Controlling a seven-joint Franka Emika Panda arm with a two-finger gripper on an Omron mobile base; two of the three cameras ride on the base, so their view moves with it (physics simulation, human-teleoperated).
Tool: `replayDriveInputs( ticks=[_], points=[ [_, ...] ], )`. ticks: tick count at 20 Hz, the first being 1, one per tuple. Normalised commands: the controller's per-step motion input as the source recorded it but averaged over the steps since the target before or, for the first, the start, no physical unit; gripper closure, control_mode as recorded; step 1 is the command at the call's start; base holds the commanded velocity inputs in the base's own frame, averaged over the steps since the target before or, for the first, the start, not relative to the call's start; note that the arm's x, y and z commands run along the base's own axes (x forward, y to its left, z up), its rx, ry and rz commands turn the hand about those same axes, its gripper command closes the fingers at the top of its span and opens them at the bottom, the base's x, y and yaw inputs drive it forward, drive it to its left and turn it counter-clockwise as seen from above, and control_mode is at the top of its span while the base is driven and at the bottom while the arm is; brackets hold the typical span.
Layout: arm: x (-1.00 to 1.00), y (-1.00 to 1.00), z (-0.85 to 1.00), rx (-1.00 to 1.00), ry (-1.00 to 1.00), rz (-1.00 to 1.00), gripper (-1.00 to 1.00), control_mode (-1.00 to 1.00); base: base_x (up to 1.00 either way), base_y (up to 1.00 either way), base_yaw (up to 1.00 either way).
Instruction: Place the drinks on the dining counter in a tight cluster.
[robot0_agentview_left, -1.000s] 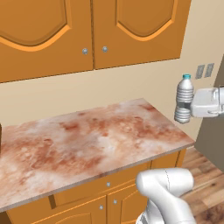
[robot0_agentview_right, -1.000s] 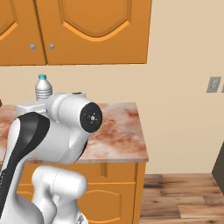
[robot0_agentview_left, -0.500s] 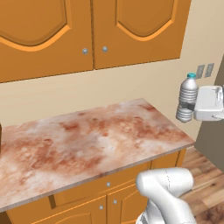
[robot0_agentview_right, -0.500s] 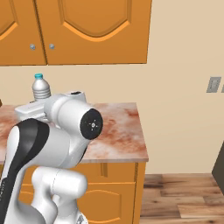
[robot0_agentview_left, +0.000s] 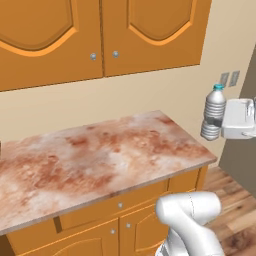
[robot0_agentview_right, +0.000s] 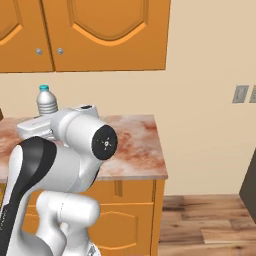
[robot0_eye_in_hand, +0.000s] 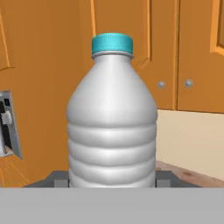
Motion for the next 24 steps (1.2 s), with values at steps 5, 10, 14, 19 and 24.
replayDriveInputs(
  ticks=[5, 10, 14, 19, 24],
  points=[
    [0.00, 0.00, 0.00, 0.00, 0.00, 0.00, 1.00, 1.00, -0.98, -0.42, -0.39],
    [0.00, 0.00, 0.00, 0.00, 0.00, 0.00, 1.00, 1.00, -0.31, -0.03, -0.61],
    [0.00, 0.00, 0.00, 0.00, 0.00, 0.00, 1.00, 1.00, -0.10, 0.00, -0.84],
    [0.00, 0.00, 0.00, 0.00, 0.00, 0.00, 1.00, 1.00, 0.00, 0.01, -1.00],
    [0.00, 0.00, 0.00, 0.00, 0.00, 0.00, 1.00, 1.00, 0.00, 0.01, -1.00]
  ],
)
